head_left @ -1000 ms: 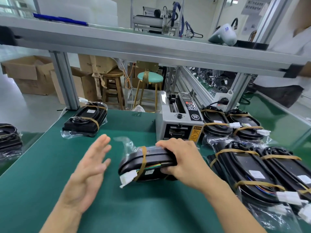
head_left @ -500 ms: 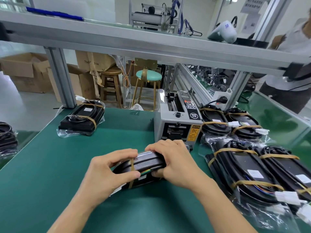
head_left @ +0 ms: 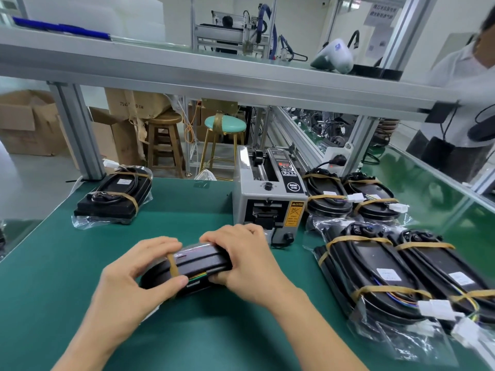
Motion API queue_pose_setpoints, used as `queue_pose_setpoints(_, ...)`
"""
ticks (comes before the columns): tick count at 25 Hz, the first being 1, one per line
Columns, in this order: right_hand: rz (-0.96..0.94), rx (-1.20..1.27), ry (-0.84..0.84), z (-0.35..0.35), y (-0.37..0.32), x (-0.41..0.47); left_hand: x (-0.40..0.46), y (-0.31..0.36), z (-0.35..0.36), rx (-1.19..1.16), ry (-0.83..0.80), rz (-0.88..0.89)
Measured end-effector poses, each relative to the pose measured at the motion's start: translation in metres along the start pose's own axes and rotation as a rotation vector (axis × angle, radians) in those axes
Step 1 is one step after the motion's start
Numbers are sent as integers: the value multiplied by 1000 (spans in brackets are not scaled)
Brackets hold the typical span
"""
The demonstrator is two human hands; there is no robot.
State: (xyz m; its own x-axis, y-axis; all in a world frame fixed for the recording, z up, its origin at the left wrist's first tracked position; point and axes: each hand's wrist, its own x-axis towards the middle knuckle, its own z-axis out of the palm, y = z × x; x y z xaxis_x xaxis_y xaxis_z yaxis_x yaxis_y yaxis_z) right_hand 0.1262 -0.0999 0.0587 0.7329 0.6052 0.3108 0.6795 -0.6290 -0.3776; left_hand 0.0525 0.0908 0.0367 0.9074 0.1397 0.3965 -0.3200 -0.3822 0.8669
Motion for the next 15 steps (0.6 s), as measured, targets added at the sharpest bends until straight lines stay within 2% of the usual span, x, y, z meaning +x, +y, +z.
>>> queue_pose_setpoints(2, -30, 9, 1, 6, -5, -2, -5, -5, -3, -25, 60, -78)
queue_pose_setpoints(4, 49, 150, 119, 6, 2, -11, -8, -10, 0, -46, 161, -140)
queue_pose_setpoints(5, 156, 244, 254, 3, 10, -17, -9, -11, 4, -55, 211, -159)
queue_pose_setpoints(7, 488, 449, 530, -8, 26, -24, -9, -12, 11, -60, 271, -169)
queue_pose_setpoints(9, 785, 621, 619, -15, 41, -20, -10, -10, 16, -29, 283, -179)
queue_pose_setpoints(10, 857, 665, 637, -15, 47, -14, -12, -9, 18, -14, 286, -186)
queue_pose_setpoints(15, 952, 702, 740, -5, 57, 11, -17, -2, 21, -4, 287, -197)
